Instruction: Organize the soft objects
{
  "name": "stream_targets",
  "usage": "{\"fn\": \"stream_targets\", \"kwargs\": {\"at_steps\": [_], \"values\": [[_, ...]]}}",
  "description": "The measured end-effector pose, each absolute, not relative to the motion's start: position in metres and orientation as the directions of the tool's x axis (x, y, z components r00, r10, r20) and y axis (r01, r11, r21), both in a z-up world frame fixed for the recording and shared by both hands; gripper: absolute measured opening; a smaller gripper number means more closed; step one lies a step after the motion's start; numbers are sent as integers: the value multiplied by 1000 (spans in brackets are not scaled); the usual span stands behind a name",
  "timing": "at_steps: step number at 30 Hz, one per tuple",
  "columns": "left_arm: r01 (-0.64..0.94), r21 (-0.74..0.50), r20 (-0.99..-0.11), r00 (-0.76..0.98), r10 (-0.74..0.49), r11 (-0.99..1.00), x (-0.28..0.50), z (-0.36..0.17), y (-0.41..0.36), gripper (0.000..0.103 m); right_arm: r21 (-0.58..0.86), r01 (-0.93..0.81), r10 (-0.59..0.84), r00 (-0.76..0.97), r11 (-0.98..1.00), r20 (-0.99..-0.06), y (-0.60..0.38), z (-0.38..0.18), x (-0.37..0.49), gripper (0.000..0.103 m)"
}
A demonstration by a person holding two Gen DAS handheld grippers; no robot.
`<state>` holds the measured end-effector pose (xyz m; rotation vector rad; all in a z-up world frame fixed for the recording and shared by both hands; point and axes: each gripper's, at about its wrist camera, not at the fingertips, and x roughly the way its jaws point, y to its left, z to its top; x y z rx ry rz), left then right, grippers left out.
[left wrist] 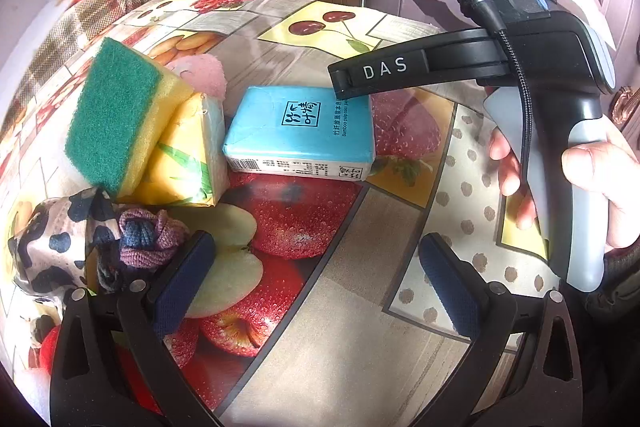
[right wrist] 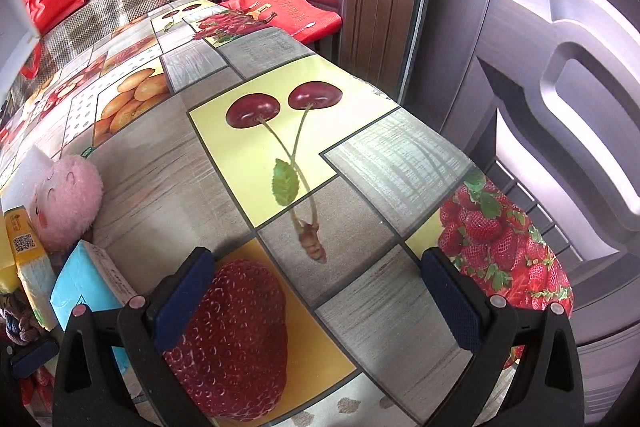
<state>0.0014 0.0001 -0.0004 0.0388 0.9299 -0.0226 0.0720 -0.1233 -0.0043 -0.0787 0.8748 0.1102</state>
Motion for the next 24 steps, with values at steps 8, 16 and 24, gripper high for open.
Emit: {"fn": "stream_targets", "kwargs": {"at_steps": [8,16,24], "values": [[36,24,-802,598,-3,999,1,0,0,102,-26,-131,64,636,991,-769,-112,-2,65,103],[36,24,-802,598,-3,999,1,0,0,102,-26,-131,64,636,991,-769,-110,-3,69,103],[36,24,-802,598,-3,999,2,0,0,102,-25,-131,65,636,991,-769,-110,-3,69,103]]}}
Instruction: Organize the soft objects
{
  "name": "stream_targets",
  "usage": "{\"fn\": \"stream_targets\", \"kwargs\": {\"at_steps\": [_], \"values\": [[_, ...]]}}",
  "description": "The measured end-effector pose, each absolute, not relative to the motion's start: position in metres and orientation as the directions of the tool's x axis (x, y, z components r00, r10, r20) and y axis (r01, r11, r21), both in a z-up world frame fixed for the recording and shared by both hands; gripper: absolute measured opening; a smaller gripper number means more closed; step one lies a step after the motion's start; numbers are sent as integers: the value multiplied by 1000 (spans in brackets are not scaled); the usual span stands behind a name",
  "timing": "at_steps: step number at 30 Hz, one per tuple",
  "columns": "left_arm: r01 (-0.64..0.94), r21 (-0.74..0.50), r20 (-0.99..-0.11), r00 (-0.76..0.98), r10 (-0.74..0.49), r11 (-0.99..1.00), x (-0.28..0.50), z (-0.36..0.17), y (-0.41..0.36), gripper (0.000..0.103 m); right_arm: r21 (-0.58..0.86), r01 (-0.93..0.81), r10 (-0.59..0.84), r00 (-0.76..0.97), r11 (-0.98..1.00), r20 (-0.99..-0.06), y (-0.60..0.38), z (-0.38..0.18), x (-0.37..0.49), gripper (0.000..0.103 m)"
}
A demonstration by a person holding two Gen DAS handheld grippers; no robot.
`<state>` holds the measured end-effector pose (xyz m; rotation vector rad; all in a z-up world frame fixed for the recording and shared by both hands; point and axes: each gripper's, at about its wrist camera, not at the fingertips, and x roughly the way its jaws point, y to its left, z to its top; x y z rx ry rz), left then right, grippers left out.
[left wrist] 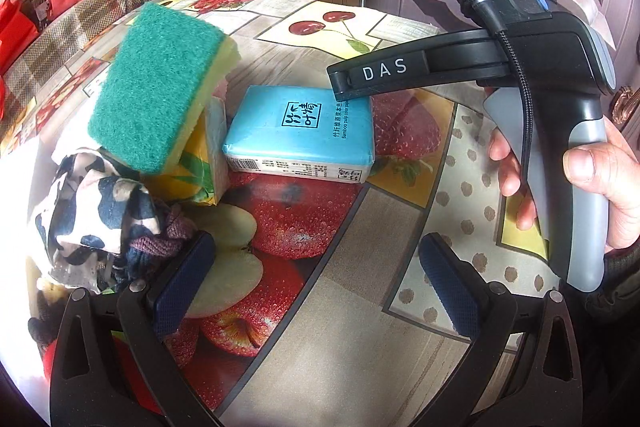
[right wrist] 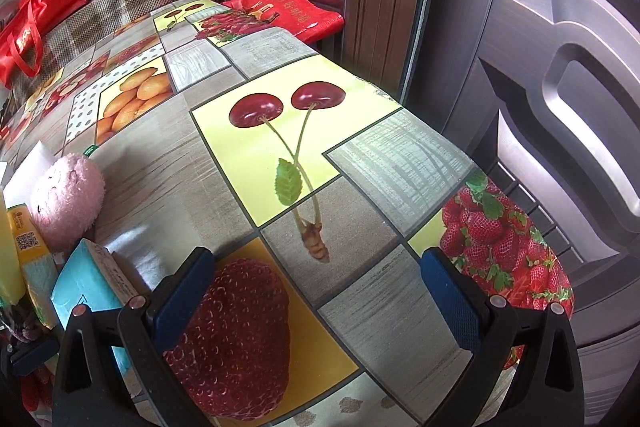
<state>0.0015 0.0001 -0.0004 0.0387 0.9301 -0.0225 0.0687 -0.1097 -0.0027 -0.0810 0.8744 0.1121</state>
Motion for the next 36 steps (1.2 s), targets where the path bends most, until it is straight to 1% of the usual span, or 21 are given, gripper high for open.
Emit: {"fn": "stream_targets", "kwargs": {"at_steps": [5,36], "values": [[58,26,-802,598,-14,998,2,-1,-3,102,-25,-131,64,636,991,-769,-109,-3,68,103],[58,23,-802,597,-16,998,4,0,-2,102,-25,-132,65,636,991,-769,-112,-3,70,103]]}}
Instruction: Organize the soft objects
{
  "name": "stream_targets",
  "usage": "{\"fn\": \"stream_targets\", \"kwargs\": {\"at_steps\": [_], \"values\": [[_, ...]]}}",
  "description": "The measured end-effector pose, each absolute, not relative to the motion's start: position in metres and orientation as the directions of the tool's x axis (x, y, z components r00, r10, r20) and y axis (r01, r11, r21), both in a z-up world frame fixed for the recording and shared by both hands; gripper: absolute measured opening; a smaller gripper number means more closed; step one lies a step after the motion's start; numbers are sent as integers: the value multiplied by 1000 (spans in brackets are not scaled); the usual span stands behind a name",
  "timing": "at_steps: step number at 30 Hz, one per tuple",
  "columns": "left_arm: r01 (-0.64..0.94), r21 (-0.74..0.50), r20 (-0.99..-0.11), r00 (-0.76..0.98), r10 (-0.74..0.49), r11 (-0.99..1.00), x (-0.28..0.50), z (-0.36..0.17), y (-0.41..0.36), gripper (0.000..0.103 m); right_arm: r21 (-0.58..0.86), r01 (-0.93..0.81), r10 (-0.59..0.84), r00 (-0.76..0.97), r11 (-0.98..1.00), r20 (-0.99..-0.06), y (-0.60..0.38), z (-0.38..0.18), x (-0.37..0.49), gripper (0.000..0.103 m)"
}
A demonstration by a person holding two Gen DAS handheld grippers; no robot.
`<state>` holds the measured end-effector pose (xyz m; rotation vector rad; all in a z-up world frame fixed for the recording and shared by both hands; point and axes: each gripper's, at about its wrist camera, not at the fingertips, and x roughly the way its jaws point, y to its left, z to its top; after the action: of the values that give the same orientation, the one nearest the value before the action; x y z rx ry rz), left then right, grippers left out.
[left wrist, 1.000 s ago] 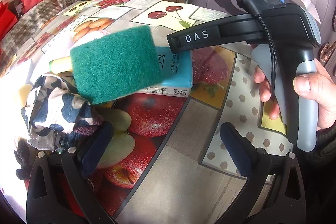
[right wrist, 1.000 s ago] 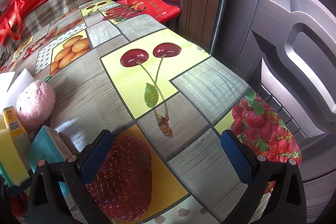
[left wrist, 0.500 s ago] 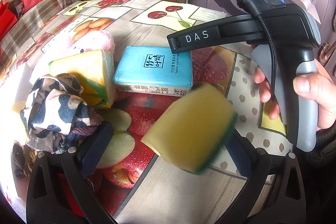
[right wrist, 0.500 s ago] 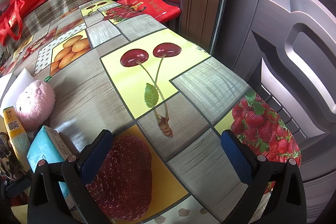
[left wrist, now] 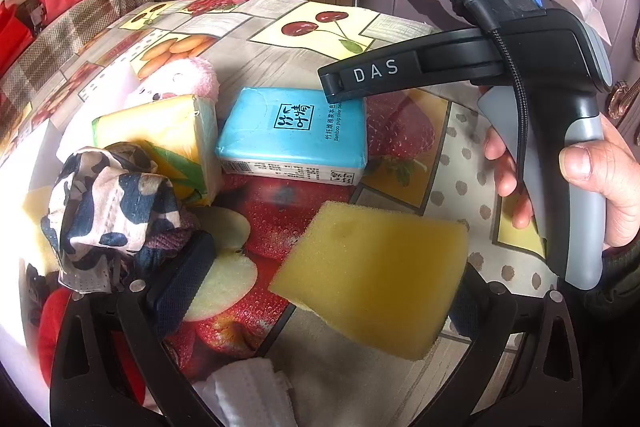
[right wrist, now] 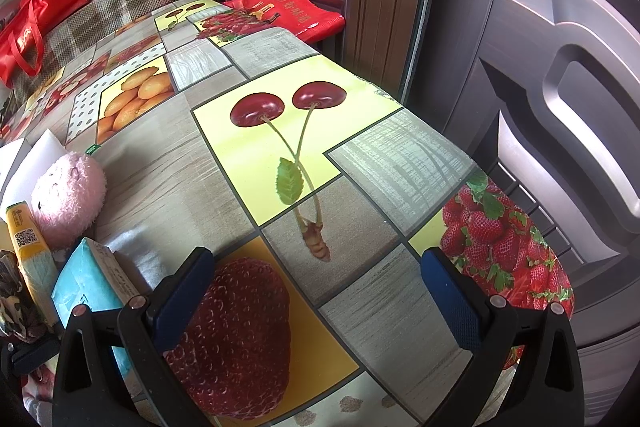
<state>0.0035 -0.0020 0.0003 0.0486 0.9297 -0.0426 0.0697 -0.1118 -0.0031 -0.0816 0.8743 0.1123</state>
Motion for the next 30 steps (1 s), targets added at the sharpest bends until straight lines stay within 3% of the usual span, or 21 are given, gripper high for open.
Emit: {"fn": "stream_targets", "kwargs": {"at_steps": [30], "values": [[60,24,-802,597,-16,998,6,0,-2,102,-21,-132,68,637,991,-768,-108,-3,71,103]]}}
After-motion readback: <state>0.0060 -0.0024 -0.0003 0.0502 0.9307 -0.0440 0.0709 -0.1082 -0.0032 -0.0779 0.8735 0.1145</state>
